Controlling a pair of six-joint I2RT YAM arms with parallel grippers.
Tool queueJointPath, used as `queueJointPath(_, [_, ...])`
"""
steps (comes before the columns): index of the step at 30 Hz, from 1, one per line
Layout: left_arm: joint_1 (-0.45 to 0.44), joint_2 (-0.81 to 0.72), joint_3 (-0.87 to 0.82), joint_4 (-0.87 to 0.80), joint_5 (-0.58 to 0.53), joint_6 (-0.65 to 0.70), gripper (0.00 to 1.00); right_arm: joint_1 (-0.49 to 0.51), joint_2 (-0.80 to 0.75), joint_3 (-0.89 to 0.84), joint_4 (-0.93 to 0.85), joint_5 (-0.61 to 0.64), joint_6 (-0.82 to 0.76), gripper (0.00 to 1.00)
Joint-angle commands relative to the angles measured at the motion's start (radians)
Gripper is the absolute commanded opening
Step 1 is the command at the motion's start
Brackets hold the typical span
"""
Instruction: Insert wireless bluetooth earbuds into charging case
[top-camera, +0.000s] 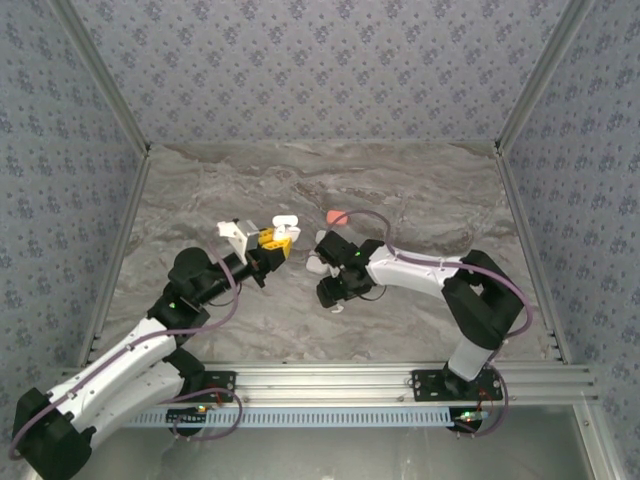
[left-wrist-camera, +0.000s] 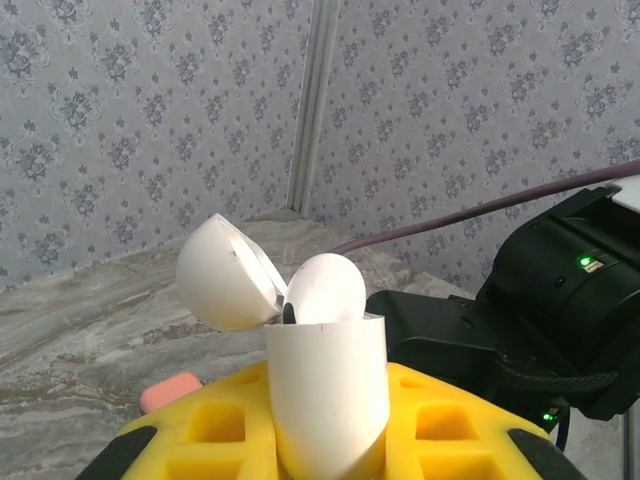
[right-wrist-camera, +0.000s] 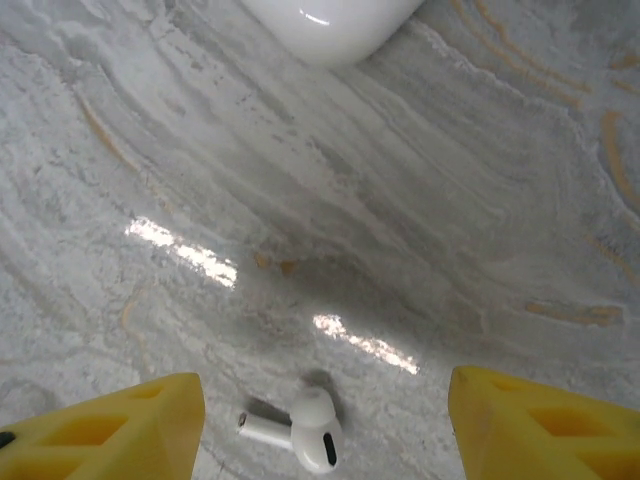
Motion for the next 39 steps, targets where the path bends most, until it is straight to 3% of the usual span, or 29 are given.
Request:
queueJointPath(1, [-0.005, -0.030, 0.009, 0.003, -0.016, 0.019, 0.00, 0.027, 0.042, 0.034, -0.071, 0.071, -0.010, 0.68])
queueJointPath(6, [-0.005, -0.029, 0.006, 0.001, -0.022, 0.019, 0.00, 0.054, 0.065, 0.031, -0.101, 0.102, -0.009, 0.67])
queueJointPath(18, [-0.004, -0.013, 0.001, 0.013, -0.023, 0.016, 0.00, 0.066, 0.020, -0.012, -0.146, 0.107, 0.009, 0.53])
queueJointPath(27, [-0.004, -0.012, 0.003, 0.010, -0.024, 0.014, 0.00, 0.063, -0.029, 0.021, -0.114, 0.059, -0.011, 0.52])
queueJointPath(39, [-0.005, -0.022, 0.003, 0.003, -0.025, 0.016, 0.00, 0.047, 0.038, 0.019, -0.084, 0.043, -0.010, 0.50])
